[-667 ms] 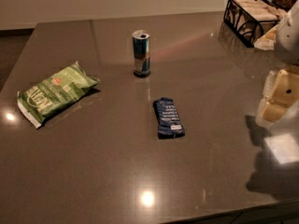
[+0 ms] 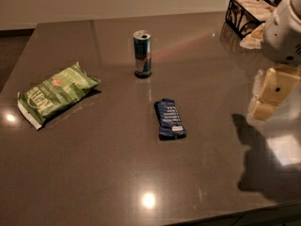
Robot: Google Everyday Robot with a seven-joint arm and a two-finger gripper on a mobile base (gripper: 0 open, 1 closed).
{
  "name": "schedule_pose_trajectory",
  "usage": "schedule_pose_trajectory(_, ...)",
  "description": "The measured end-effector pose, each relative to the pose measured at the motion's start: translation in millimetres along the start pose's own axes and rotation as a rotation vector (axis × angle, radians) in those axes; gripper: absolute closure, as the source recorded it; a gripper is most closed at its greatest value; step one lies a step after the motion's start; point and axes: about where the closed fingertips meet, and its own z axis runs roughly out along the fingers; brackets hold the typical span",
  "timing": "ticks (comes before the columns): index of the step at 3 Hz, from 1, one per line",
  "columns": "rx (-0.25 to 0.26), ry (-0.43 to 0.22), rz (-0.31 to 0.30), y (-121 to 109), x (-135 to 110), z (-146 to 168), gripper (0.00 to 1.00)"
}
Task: Pick rxbar blueberry
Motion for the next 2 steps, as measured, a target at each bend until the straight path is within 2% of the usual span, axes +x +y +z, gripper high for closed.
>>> schedule_pose_trajectory(2,-0.08,-0.11,-0.223,-2,-56,34,0.0)
